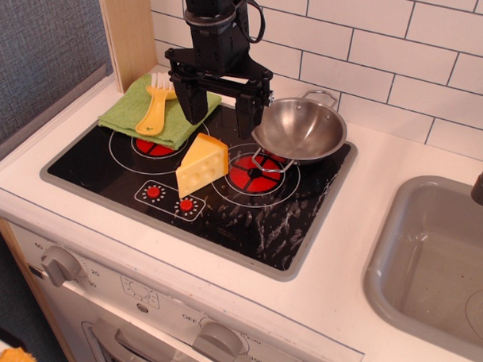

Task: Put the brush below the napkin.

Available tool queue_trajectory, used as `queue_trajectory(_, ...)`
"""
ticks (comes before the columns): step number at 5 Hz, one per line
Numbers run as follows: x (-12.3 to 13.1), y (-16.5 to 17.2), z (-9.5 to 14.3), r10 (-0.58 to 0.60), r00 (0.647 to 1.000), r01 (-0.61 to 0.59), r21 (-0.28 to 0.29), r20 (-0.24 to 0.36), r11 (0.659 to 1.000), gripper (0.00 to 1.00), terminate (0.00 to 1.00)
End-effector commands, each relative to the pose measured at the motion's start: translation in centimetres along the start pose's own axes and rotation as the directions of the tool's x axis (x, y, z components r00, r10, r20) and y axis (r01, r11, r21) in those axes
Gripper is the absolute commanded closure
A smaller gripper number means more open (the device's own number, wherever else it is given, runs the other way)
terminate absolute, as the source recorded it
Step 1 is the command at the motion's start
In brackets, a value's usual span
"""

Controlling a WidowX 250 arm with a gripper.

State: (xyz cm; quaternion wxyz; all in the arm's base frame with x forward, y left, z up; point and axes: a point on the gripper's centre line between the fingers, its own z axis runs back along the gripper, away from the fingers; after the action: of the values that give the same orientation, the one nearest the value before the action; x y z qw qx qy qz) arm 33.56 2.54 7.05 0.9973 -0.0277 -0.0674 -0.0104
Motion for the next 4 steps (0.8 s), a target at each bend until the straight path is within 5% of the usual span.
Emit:
queue_trajectory(1, 0.0, 0.0, 0.0, 0.0, 1.0, 0.0, 0.0, 0.0, 1.0, 0.0, 0.0)
queue_trajectory(3, 0.6, 6.9, 3.5, 0.146, 0.987, -0.151, 0.08, 0.068, 0.985, 0.0, 0.0)
queue_trajectory(4, 0.5, 9.7, 3.5, 0.21, 0.976, -0.216, 0.109, 0.06, 0.97, 0.0, 0.0)
